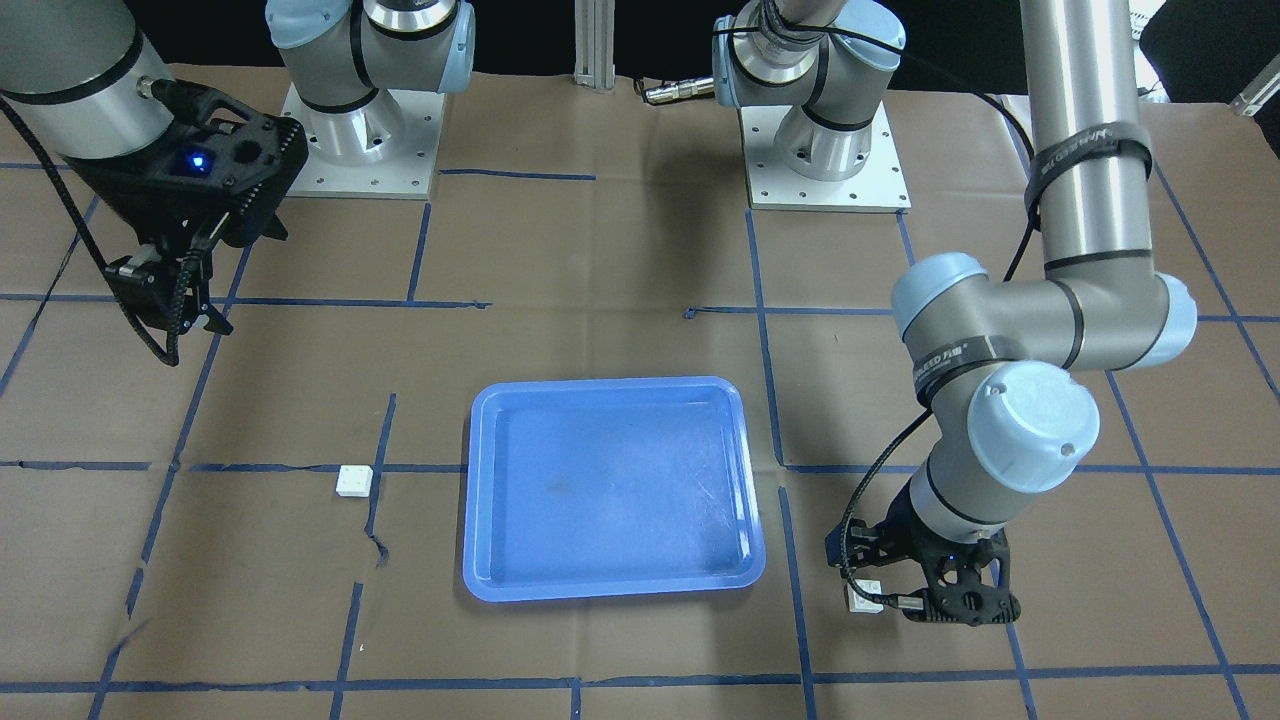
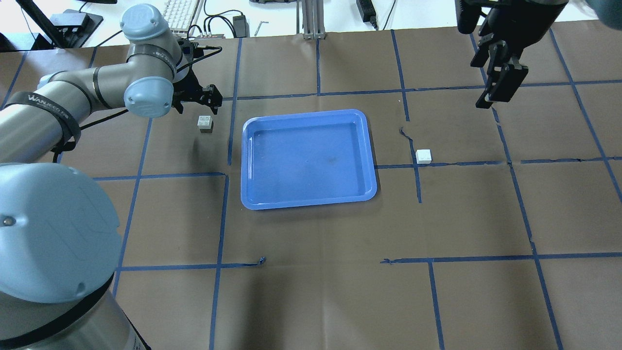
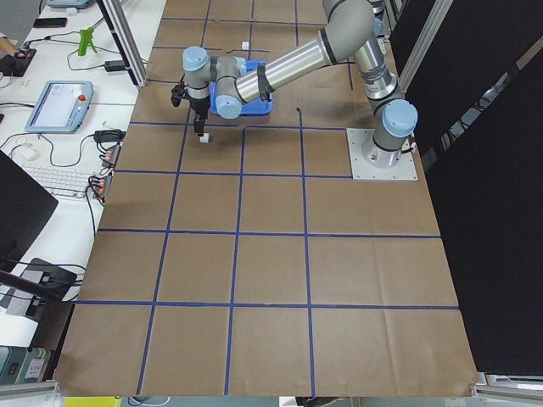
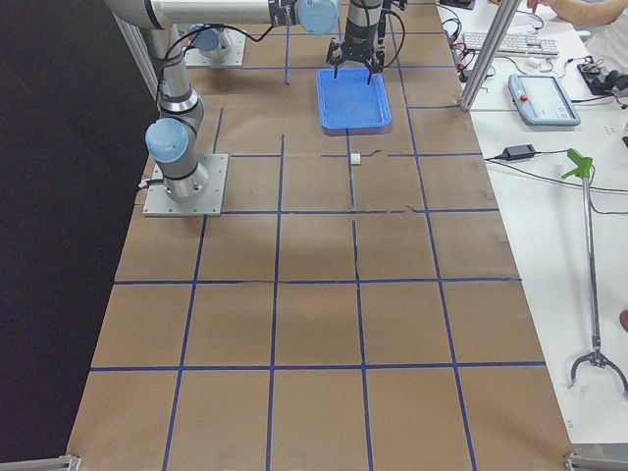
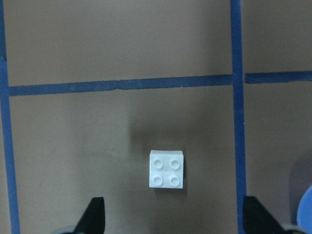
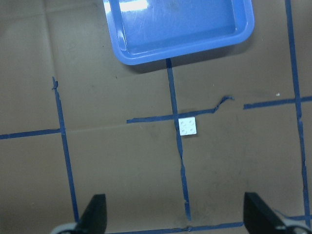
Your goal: Assemble white blocks and place on blue tray
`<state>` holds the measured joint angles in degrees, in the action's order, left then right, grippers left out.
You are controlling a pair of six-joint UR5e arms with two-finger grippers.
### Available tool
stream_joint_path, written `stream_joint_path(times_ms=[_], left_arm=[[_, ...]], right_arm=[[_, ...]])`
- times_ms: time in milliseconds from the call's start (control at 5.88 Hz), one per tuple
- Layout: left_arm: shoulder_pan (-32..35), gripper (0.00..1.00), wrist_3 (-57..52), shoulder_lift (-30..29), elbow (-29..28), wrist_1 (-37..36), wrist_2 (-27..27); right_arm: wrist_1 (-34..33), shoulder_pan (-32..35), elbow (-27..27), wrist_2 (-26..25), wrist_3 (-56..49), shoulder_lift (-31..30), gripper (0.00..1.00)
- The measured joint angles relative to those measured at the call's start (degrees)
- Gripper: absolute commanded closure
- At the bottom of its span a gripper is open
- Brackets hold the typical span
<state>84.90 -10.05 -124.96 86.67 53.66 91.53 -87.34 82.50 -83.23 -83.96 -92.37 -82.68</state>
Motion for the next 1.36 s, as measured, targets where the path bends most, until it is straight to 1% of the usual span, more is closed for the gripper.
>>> stream_joint_path(times_ms=[170,340,511,681,851,1021,1191,1362], left_arm=[[0.00,0.13,-1.59,-1.34,0.11,-0.44,-0.04],[0.00,0.36,-2.21,-2.29,0.35,-0.66,-0.09],[0.00,0.63,-2.37,-2.86,0.47,-0.72,-0.11],[0.00,0.84,-2.42,-3.16,0.51,-0.72,-0.12],[0.00,0.86,-2.68,-3.11,0.37,-0.68,-0.10],[0.02,0.86,-4.18,-2.58,0.12,-0.72,-0.03],[0.88,0.86,-6.88,-1.16,0.39,-0.46,0.14],[3.61,0.86,-10.56,1.18,1.15,0.34,0.32]], right_arm=[[-4.28,-1.57,-3.23,3.46,-5.13,1.11,0.00],[-10.75,-2.54,-8.36,7.51,-8.29,2.12,0.00],[-17.54,-3.68,-13.95,11.53,-10.31,3.23,0.00],[-24.94,-5.69,-19.67,15.91,-12.22,5.26,0.00],[-30.25,-7.54,-23.38,19.75,-14.77,8.01,0.00],[-33.00,-8.41,-24.93,22.02,-18.11,11.17,0.00],[-34.40,-8.78,-25.41,22.79,-20.21,13.68,0.00],[-35.37,-9.14,-25.59,22.96,-20.84,15.32,0.00]])
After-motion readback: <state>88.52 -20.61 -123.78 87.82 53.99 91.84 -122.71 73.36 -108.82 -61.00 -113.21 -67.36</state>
